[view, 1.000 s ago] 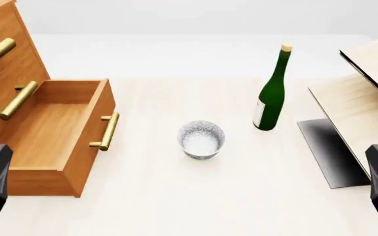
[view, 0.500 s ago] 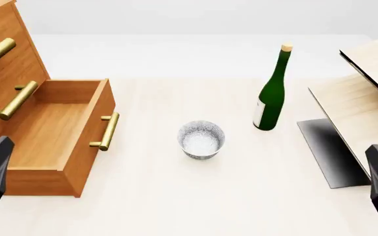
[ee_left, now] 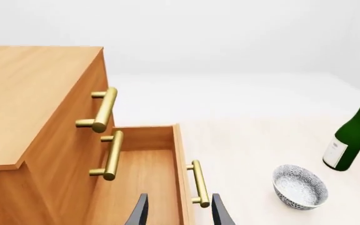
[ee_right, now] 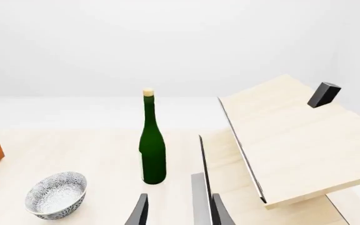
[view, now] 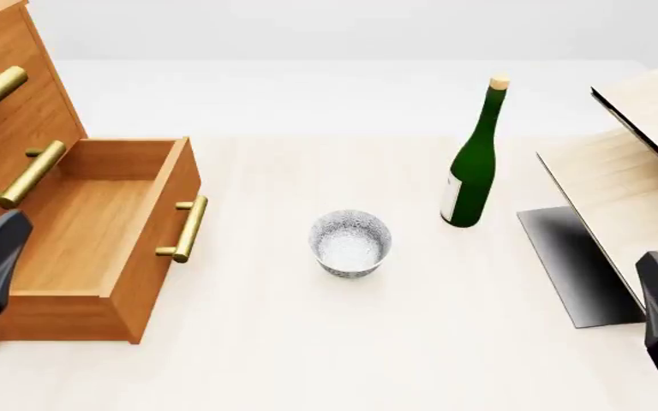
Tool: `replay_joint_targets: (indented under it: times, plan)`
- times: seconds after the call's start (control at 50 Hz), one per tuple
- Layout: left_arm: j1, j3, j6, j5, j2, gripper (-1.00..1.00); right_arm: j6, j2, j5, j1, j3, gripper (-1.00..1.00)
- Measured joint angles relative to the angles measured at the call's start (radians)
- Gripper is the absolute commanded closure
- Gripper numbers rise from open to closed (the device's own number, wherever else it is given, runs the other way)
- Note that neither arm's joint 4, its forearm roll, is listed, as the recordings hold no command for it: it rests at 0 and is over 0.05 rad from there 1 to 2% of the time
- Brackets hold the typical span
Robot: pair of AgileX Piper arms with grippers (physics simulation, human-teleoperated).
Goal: Put the bowl in the bottom drawer of the cabinet and close it.
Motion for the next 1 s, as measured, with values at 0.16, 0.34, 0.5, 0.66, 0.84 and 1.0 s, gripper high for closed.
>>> replay_joint_targets:
  times: [0.16, 0.34, 0.5, 0.66, 0.84, 1.0]
  plan:
    - [0.003, -0.039, -0.011, 0.017, 0.064, -1.0, 0.0, 0.0, 0.0, 0.0, 0.0, -1.0]
    - [-0.006, -0.085, -0.011, 0.051, 0.126, -1.0, 0.0, 0.0, 0.0, 0.0, 0.0, -1.0]
    - [-0.019, -0.131, -0.012, 0.083, 0.177, -1.0, 0.0, 0.0, 0.0, 0.0, 0.0, -1.0]
    - [-0.026, -0.163, -0.021, 0.101, 0.236, -1.0, 0.0, 0.0, 0.0, 0.001, 0.0, -1.0]
    - [-0.039, -0.2, -0.055, 0.117, 0.314, -1.0, 0.0, 0.0, 0.0, 0.001, 0.0, -1.0]
    - [-0.048, -0.231, -0.07, 0.126, 0.371, -1.0, 0.0, 0.0, 0.0, 0.001, 0.0, -1.0]
